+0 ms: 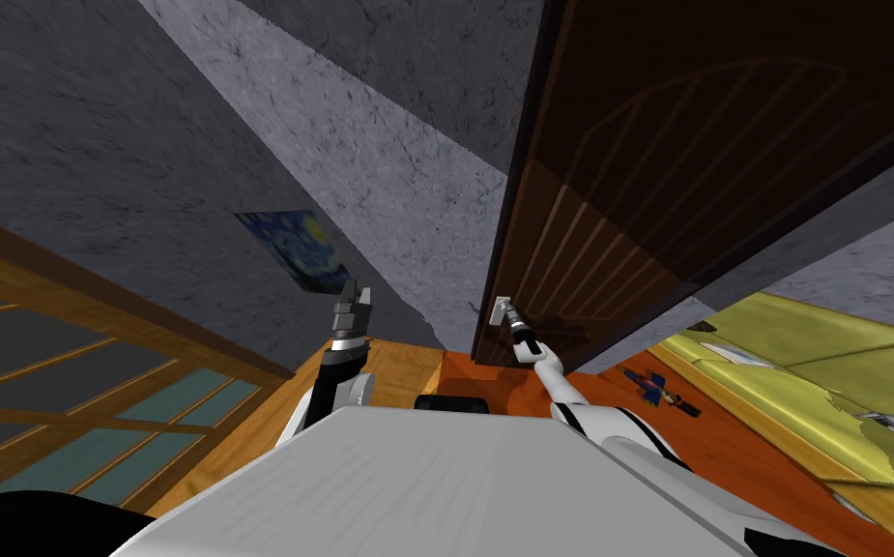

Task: Pull the door open

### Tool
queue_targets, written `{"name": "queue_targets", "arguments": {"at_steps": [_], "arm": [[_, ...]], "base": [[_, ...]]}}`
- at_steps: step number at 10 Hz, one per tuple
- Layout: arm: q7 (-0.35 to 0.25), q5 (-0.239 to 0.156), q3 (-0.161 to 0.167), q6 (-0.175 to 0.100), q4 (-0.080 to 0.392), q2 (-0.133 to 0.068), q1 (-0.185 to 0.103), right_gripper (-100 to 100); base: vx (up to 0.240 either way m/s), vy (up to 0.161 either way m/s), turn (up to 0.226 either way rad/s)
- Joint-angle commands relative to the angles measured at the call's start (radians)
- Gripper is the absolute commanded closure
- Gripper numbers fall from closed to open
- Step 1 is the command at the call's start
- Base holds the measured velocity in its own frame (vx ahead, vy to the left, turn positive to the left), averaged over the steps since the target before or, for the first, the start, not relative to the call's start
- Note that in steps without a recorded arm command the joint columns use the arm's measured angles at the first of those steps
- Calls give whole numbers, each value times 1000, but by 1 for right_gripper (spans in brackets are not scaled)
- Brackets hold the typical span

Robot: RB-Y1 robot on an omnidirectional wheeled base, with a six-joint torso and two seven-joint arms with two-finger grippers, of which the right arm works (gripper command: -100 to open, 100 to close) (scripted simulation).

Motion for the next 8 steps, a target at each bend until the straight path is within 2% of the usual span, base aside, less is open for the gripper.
{"name": "queue_targets", "arguments": {"at_steps": [1,2,3,5,6,7,8], "arm": [[-41,-16,2,5,-11,-1,3,100],[-75,-44,6,7,-11,-1,2,100],[-82,-44,6,7,-11,-1,2,100],[-147,-98,13,11,-12,-1,1,100],[-165,-98,13,11,-12,-1,1,100],[-198,-126,17,13,-12,-1,1,100],[-207,-126,17,13,-12,-1,1,100]], "base": [[-59,-39,67],[-47,-39,87],[-41,-40,55],[-61,-52,119],[-59,-44,79],[-69,-32,91],[-53,-24,42]]}}
